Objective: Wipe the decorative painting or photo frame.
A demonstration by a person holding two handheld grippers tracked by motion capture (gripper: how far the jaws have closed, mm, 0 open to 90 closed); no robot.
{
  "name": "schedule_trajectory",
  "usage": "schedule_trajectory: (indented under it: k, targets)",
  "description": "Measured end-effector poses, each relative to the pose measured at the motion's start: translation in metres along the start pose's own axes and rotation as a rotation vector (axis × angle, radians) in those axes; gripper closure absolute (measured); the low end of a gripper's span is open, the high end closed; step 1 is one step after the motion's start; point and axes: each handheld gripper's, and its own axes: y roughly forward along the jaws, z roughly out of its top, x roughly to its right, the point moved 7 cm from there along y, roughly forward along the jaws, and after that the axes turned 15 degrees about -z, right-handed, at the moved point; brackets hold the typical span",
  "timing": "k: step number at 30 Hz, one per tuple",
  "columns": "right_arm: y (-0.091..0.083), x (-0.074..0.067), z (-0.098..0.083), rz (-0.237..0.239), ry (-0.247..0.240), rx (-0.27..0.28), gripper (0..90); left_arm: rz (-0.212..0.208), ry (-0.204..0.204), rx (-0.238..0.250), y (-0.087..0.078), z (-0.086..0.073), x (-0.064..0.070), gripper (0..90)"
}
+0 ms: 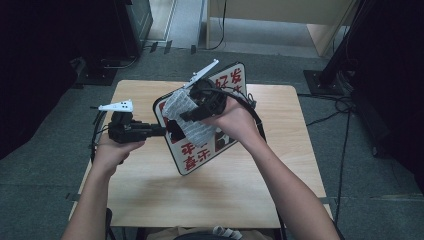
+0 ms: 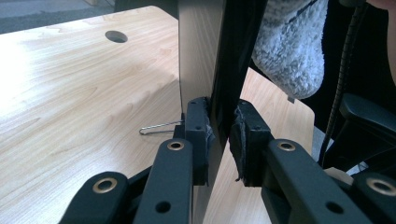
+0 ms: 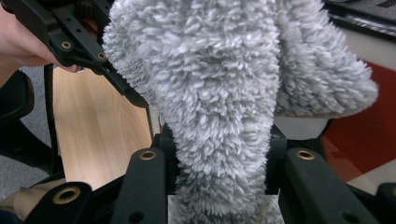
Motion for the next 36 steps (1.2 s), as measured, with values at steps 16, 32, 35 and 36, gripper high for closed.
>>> schedule_trajectory:
  k: [16,32,35,36]
  targets:
    - [0.011,-0.002,-0.016,0.023,0.002,-0.002,63.8,0.002,0.003,0.0,0.0,0.0,0.0,78.1]
    - [0.025,-0.004,-0.037,0.044,0.022,-0.013,63.6,0.003,0.006,-0.003,0.0,0.0,0.0,78.0]
    - [0.027,-0.004,-0.04,0.049,0.019,-0.011,63.6,0.002,0.006,-0.003,0.0,0.0,0.0,78.0]
    - [0.027,-0.004,-0.041,0.048,0.022,-0.013,63.6,0.002,0.005,-0.003,0.0,0.0,0.0,78.0]
